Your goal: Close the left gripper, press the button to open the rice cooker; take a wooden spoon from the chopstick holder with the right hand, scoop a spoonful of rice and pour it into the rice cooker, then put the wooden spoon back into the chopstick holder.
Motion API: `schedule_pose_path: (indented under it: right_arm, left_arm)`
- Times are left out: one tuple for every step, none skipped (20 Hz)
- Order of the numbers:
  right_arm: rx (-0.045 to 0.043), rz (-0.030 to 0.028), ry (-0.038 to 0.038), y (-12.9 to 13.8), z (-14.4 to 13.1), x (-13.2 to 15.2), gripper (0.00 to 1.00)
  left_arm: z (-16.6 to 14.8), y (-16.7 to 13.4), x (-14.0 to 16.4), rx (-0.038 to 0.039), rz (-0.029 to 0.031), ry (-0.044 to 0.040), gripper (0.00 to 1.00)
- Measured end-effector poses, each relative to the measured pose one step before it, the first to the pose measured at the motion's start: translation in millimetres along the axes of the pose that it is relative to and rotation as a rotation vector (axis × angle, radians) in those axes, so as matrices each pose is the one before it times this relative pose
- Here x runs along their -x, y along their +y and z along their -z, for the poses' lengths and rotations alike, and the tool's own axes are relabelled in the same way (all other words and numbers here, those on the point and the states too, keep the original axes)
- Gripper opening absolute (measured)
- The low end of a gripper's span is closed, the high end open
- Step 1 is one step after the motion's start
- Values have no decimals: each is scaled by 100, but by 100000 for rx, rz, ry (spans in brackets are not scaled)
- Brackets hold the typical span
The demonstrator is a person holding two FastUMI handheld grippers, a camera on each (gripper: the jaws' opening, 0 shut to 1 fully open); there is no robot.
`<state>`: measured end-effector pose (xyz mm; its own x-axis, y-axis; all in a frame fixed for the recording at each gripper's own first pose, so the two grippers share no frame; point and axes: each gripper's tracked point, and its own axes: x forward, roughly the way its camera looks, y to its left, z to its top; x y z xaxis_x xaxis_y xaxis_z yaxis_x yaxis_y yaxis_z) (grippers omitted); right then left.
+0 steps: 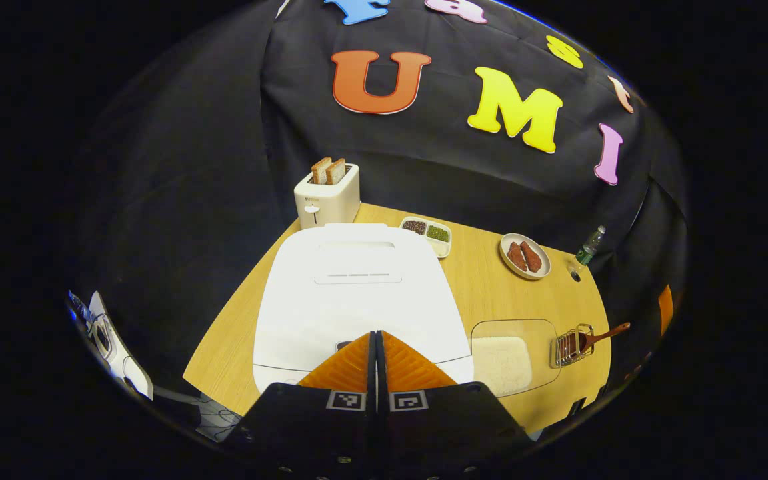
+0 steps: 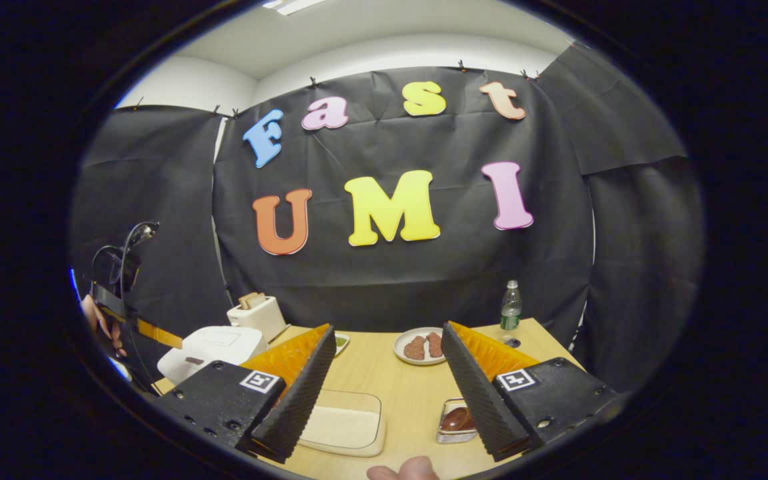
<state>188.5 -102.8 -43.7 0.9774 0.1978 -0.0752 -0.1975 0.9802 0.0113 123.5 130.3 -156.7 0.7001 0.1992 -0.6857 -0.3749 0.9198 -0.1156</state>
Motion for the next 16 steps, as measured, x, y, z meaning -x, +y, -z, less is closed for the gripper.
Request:
schedule_pose_path:
  right_arm:
    - [86,324,-36,-154,-33,-155,100]
    - [158,665,-213,-264,-132,9,100]
    - [-150,752,-140,-329,23,-121,100]
    - [-263,281,801,-179,193,-61,100]
    - [-160,382,1064,-87,455,-38,100]
    - [-252,203,716,-63,223,-43,100]
    - [13,156,595,17,138,6,100]
    - [-26,75,634,53,108,-27,99]
    - [-87,-114,537,121,124,-40,100]
    - [-210,43,-183,143,-158,18,100]
    - [-232,83,-384,52,-153,89,99]
    - [-106,-61,-281,93,-148,108,99]
    - [-23,-11,-208,115,-57,161,99]
    - [169,-136,-140,79,-90,198,100]
    - [325,-115,-270,26,26,274,100]
    - [494,-141,-319,66,-83,326,99]
  left_arm:
    - [308,160,-622,1576,-324,1834,0]
    - [230,169,-440,1112,-524,1170,0]
    - [8,291,-267,178,-602,-35,0]
    - [24,222,-288,37,-469,142,0]
    - [239,234,-289,90,-212,309,0]
    - [130,2,-123,3,300,98,0]
    - [303,-99,-205,-231,280,408,0]
    - [639,-79,-417,329,823,1734,0]
    - [1275,-57,-246,84,154,3408,0]
    - [-93,1,121,-829,-48,-1170,0]
    - [-47,118,-216,-47,100,1126,0]
    - [-278,-80,49,-184,-14,-711,0]
    - [363,79,-224,247,-201,855,0]
    - [2,40,-11,1480,138,273,0]
    - [-79,100,193,1597,793,721,0]
    - [110,75,-18,2138,1351,1658,0]
